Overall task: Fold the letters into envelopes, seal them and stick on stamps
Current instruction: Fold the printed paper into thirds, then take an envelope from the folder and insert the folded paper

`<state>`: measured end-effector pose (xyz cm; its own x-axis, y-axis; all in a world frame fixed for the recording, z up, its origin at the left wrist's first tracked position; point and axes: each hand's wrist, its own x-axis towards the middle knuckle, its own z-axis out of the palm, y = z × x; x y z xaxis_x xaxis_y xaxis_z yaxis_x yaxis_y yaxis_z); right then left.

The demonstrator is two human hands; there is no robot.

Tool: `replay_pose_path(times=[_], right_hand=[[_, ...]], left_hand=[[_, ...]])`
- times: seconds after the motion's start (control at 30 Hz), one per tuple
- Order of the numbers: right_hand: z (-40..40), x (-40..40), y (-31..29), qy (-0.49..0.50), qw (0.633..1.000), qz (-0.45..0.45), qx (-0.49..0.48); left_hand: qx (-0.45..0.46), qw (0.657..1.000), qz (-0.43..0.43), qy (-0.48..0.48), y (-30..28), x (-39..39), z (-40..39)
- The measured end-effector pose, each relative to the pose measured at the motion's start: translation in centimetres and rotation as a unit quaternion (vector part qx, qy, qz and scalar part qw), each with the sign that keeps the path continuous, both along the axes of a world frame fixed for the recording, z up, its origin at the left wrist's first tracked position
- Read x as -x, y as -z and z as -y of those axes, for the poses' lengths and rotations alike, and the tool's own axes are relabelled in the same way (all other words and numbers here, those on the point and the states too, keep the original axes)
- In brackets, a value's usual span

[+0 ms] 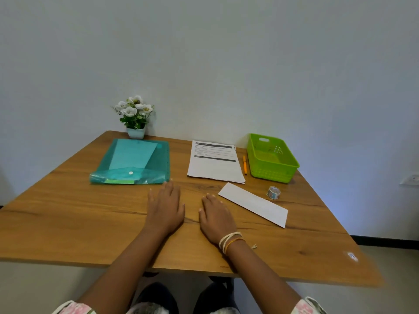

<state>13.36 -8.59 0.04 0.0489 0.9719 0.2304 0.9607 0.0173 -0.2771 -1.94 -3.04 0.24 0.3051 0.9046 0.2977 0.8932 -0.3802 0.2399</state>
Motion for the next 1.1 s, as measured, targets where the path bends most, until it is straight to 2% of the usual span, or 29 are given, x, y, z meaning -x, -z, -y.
replay_pose_path(times=[0.13, 0.27, 0.4, 0.53, 0.67, 0.8, 0.87, 0.93, 1.0, 1.1], right_hand=[[-2.6, 2.4, 0.0, -0.017, 1.000, 0.001, -0.006], [-3.8, 2.6, 0.1, -0.011, 1.000, -0.004, -0.018], [-4.0, 2.4, 0.6, -0.016, 0.999, -0.014, -0.041], [-4.6, 2.3, 0.9, -0.003, 0.996, -0.047, -0.080], [-5.7, 2.1, 0.8, 0.042, 0.985, -0.058, -0.155], [-7.3, 2.6, 0.6, 0.009, 0.982, -0.040, -0.187], [-8.1, 3.0, 0.6, -0.023, 0.985, -0.011, -0.173], [-8.7, 3.3, 0.5, -0.058, 0.986, 0.022, -0.155], [-9.3, 3.4, 0.3, -0.088, 0.986, 0.042, -0.132], [-10.0, 3.6, -0.2, -0.124, 0.986, 0.078, -0.079]], left_hand=[[-0.012, 0.995, -0.003, -0.094, -0.4, 3.0, -2.6], [0.056, 0.989, -0.009, -0.137, 0.0, 4.4, -4.6], [0.046, 0.993, -0.074, -0.076, 0.4, 3.4, -4.4], [0.027, 0.997, -0.076, -0.006, 0.8, 1.9, -2.6], [0.014, 0.997, -0.045, 0.053, 0.5, 1.6, -1.3], [0.021, 0.996, 0.045, 0.071, 0.2, 2.3, -1.2], [-0.025, 0.995, 0.094, 0.035, 0.1, 2.6, -1.3], [-0.075, 0.991, 0.100, -0.054, 0.1, 3.6, -1.9], [-0.044, 0.986, 0.085, -0.134, 0.0, 5.4, -2.7], [0.004, 0.987, 0.093, -0.133, 0.3, 6.9, -3.7]])
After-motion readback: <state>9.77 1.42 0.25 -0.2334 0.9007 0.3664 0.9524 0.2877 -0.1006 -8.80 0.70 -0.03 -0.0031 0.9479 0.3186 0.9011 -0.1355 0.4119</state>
